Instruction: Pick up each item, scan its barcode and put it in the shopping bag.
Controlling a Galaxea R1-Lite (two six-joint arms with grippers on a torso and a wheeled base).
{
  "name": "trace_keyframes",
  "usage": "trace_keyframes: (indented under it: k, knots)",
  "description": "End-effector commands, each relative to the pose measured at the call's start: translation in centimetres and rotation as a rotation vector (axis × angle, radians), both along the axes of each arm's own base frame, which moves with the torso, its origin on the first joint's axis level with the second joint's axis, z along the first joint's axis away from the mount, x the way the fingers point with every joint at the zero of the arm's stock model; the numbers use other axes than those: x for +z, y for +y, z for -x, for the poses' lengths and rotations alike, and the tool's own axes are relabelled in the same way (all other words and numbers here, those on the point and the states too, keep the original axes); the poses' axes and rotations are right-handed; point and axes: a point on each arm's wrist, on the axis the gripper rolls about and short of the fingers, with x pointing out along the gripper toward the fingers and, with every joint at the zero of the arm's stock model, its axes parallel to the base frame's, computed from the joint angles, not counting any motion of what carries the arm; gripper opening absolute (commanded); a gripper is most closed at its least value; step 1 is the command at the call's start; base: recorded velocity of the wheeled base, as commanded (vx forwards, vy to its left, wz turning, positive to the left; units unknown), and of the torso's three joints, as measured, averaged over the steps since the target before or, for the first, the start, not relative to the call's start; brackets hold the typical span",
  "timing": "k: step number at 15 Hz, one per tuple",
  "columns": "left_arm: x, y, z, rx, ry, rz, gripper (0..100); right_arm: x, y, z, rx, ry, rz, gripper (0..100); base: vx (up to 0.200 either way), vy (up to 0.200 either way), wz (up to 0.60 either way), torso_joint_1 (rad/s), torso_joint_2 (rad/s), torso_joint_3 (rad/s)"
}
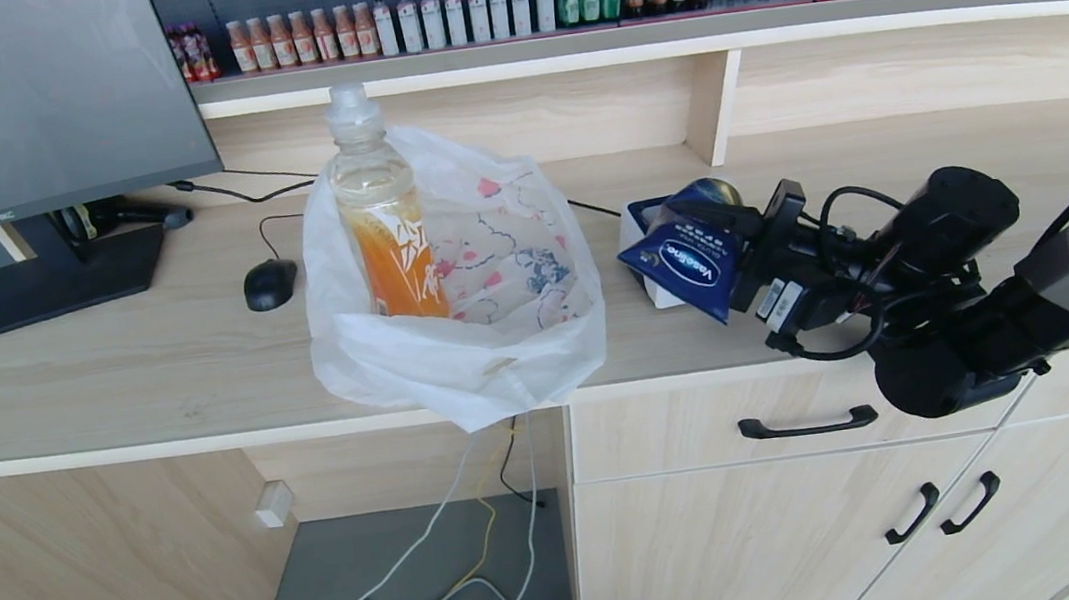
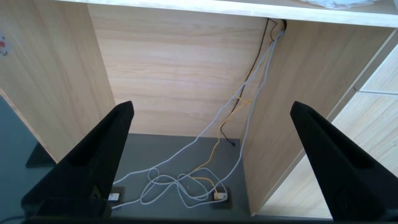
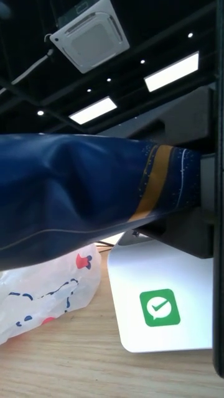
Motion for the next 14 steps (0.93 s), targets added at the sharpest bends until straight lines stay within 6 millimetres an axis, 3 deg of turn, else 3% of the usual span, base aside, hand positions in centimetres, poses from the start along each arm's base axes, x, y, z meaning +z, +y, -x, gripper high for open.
trace_keyframes:
  k: [1,9,11,14]
  knots:
    - [0.0,0.0,0.0,0.000,0.000,0.000,100,-0.1,0.0,0.0,0.001,0.000,0.001,0,0.000,0.000,0.00,0.000,0.00,0.000]
    - [0.0,0.0,0.0,0.000,0.000,0.000,100,0.5,0.0,0.3,0.002,-0.010,-0.003,0,0.000,0.000,0.00,0.000,0.00,0.000]
    - [0.0,0.0,0.0,-0.002,0.000,0.000,100,1.8,0.1,1.0,0.010,-0.021,-0.019,0,0.000,0.000,0.00,0.000,0.00,0.000]
    - [0.0,0.0,0.0,-0.002,0.000,0.000,100,5.1,2.2,3.3,0.039,-0.022,-0.118,0,0.000,0.000,0.00,0.000,0.00,0.000]
